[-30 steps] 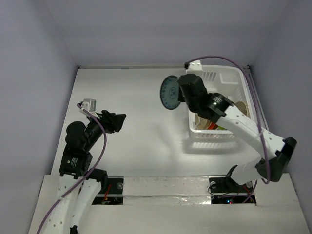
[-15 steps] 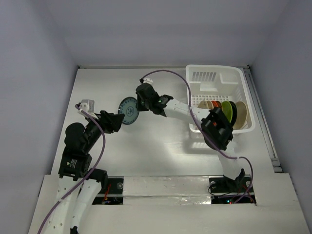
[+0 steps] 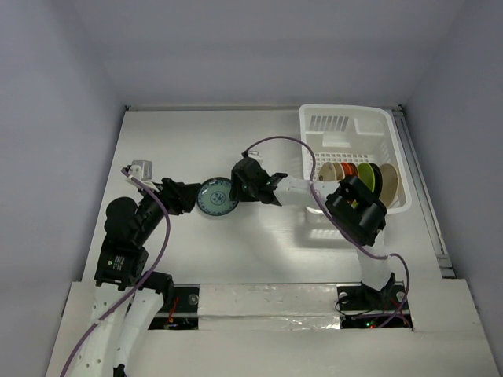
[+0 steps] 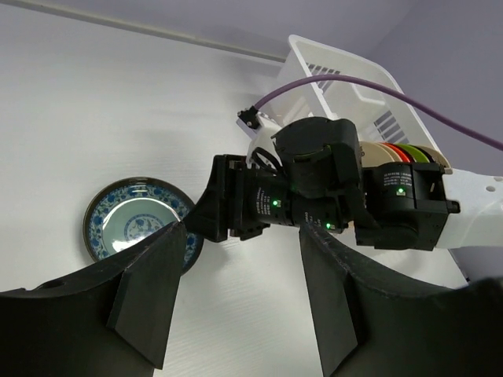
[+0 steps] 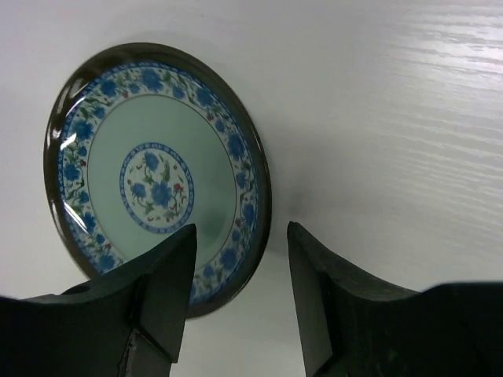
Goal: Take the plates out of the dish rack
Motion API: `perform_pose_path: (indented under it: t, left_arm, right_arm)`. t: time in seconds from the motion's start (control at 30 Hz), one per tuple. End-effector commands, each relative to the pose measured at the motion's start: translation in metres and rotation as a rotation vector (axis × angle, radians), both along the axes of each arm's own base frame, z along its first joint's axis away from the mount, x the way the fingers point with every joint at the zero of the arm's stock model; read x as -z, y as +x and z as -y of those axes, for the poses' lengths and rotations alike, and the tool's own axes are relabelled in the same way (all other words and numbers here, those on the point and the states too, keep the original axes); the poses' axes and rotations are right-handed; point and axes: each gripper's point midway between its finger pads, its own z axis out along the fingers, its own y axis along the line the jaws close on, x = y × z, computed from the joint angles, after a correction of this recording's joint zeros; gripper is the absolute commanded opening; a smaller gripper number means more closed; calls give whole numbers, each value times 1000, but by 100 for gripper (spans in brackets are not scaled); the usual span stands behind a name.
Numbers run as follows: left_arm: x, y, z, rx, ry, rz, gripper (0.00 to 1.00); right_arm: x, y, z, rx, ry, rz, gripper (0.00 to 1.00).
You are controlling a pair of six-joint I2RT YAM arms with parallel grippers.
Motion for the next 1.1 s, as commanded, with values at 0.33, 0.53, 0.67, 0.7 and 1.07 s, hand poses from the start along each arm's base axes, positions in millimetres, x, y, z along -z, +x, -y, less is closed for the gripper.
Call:
perform_pose_path:
  t: [0.33,0.53,0.67,0.7,1.07]
  left_arm:
    - [-2,3,3,9,-10,17,56]
    - [-3,2,4,19,-10,22,56]
    - [-5,1,4,20,-12,30,56]
    - [-5,1,4,19,-13,29,56]
    - [-6,-1,3,17,-14,35,56]
  right_arm:
    - [-198,-19,98,150,13,377,7]
    - [-212,-47,230,409,-197,405,0]
    - [-201,-54,274,481,-276,361,20]
    - [-196,-56,282,484,-312,341,26]
    - [-163,-33,305,488,-447,237,35]
